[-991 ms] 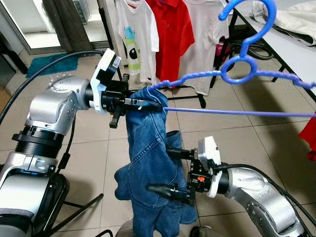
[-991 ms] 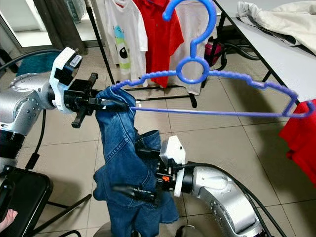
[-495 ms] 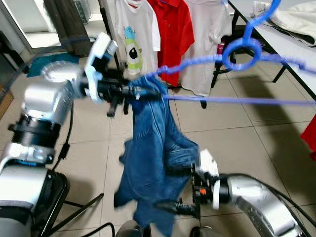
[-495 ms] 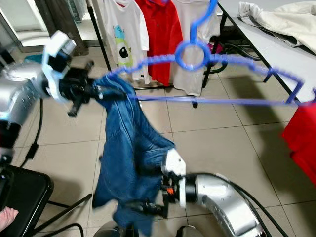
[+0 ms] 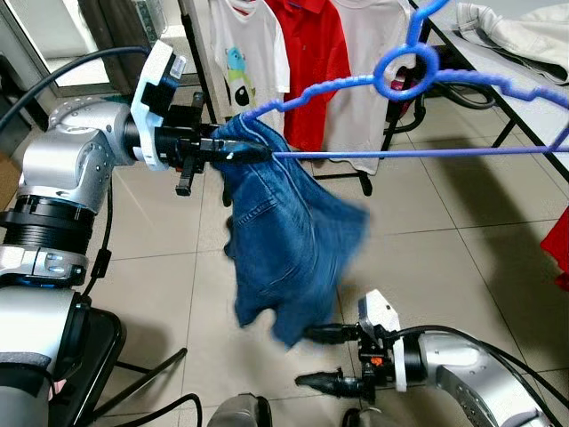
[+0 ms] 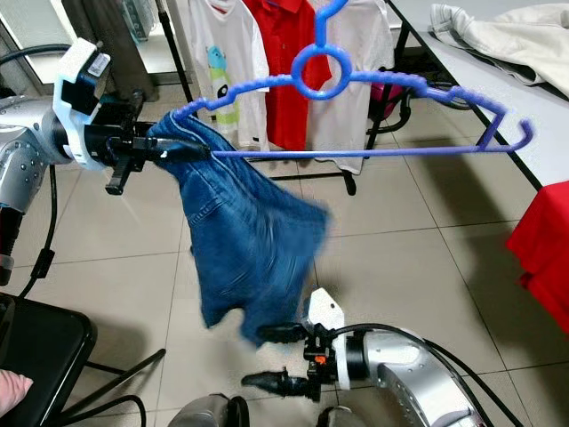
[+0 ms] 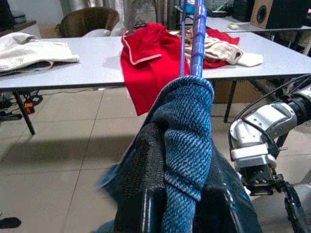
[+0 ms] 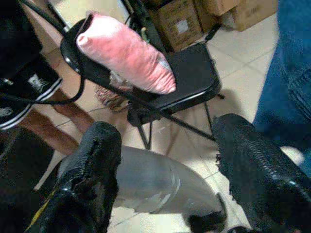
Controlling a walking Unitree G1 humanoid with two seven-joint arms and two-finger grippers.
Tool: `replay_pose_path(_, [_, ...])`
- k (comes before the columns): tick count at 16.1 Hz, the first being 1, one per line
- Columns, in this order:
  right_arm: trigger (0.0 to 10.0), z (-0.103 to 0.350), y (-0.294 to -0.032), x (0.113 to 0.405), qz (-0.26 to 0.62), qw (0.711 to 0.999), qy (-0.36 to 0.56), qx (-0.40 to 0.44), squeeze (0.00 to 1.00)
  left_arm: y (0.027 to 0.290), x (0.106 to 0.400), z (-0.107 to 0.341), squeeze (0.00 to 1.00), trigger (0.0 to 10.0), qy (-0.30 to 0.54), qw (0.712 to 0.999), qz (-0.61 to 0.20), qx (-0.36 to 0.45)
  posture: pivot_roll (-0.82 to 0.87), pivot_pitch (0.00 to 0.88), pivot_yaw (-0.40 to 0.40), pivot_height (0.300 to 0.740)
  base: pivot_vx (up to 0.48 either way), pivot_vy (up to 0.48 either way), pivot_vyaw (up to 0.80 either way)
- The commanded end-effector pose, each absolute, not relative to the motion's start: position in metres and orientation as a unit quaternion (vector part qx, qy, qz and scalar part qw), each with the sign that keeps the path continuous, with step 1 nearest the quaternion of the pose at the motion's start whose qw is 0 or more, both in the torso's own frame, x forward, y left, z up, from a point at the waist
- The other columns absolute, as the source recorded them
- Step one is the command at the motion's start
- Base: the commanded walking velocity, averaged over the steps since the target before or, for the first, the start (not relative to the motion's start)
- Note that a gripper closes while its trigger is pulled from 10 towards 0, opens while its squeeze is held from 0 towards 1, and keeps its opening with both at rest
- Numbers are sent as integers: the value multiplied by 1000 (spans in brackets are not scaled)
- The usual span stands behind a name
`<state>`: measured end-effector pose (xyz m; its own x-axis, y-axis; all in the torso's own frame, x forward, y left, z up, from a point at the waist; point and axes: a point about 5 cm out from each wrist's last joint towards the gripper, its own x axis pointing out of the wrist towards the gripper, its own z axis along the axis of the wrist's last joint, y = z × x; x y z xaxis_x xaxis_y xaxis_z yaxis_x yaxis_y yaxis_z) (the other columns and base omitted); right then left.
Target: Hang hanger
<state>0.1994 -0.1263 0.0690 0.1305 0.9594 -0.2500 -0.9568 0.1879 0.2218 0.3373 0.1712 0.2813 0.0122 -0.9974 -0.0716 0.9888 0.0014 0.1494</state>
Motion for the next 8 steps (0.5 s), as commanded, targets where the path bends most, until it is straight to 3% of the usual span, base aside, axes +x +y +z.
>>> replay_pose_path(1, [4745,72,-129,207,616,773,150,-4,0,172,335,297,0,0,-55,701,-704,97,62,91,79,740,0,0,0])
replay_pose_path(2, [8471,75,-130,215,590,796,132,-10,0,171,334,296,0,0,-56,698,-707,97,60,91,77,740,0,0,0])
replay_pose_path(3, [10000,81,-135,235,526,844,108,4,0,169,333,295,0,0,-55,692,-713,97,60,92,76,740,0,0,0])
replay_pose_path(4, [10000,82,-141,247,483,869,107,9,1000,167,332,293,0,0,-53,688,-717,96,57,93,76,740,0,0,0])
replay_pose_path(5, [10000,82,-147,259,438,892,112,22,1000,165,332,291,0,0,-51,683,-722,95,57,94,76,740,0,0,0])
replay_pose_path(8, [10000,81,-151,277,368,918,138,58,1000,159,329,286,0,0,-46,672,-734,93,55,95,78,740,0,0,0])
